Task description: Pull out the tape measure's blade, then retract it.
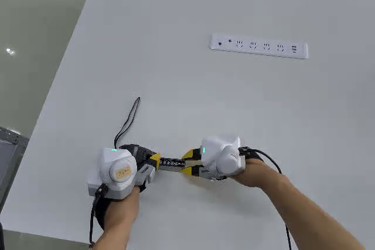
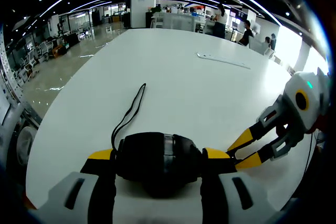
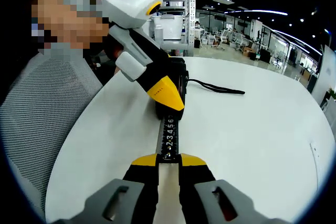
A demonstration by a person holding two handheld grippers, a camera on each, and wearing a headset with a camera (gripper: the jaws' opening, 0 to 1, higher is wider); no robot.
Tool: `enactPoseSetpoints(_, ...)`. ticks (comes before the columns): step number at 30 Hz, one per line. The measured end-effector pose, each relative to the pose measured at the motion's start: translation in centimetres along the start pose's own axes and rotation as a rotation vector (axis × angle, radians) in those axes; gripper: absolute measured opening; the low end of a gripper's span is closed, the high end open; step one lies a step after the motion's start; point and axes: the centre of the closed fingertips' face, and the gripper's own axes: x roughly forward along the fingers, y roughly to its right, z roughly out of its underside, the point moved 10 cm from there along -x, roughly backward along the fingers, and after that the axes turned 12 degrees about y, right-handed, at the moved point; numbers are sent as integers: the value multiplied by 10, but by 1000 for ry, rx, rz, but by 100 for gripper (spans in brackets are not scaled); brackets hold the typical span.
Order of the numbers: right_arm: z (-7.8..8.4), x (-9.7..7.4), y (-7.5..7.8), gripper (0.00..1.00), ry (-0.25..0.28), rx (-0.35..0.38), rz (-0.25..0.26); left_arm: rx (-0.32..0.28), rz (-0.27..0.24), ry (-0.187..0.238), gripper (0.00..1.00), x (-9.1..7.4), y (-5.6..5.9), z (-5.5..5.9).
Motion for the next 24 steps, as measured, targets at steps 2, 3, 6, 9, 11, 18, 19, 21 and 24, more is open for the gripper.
enactPoseSetpoints(2,-1,1,0,12,1,1,-1,0,1,-1,63,0,0,0)
enactPoseSetpoints(3,-1,1,0,12,1,1,-1,-2,1,0,63,0,0,0)
enactPoseSetpoints(6,-2,3,0,12,2,-1,-4,-2,3,-1,63,0,-1,0)
enactPoseSetpoints(9,-4,5,0,12,3,-1,-6,-2,4,-1,63,0,-2,0)
enactPoseSetpoints(11,-4,6,0,12,4,1,-6,-4,5,-1,63,0,-2,0)
enactPoseSetpoints(18,-5,9,1,12,6,3,-10,0,9,-4,63,1,-3,0)
enactPoseSetpoints(19,-5,10,1,12,7,2,-10,-2,10,-4,63,1,-3,0)
enactPoseSetpoints(21,-7,11,1,12,9,3,-10,-4,10,-4,63,1,-3,0)
enactPoseSetpoints(24,-7,13,1,12,8,3,-13,-1,14,-7,63,2,-3,0)
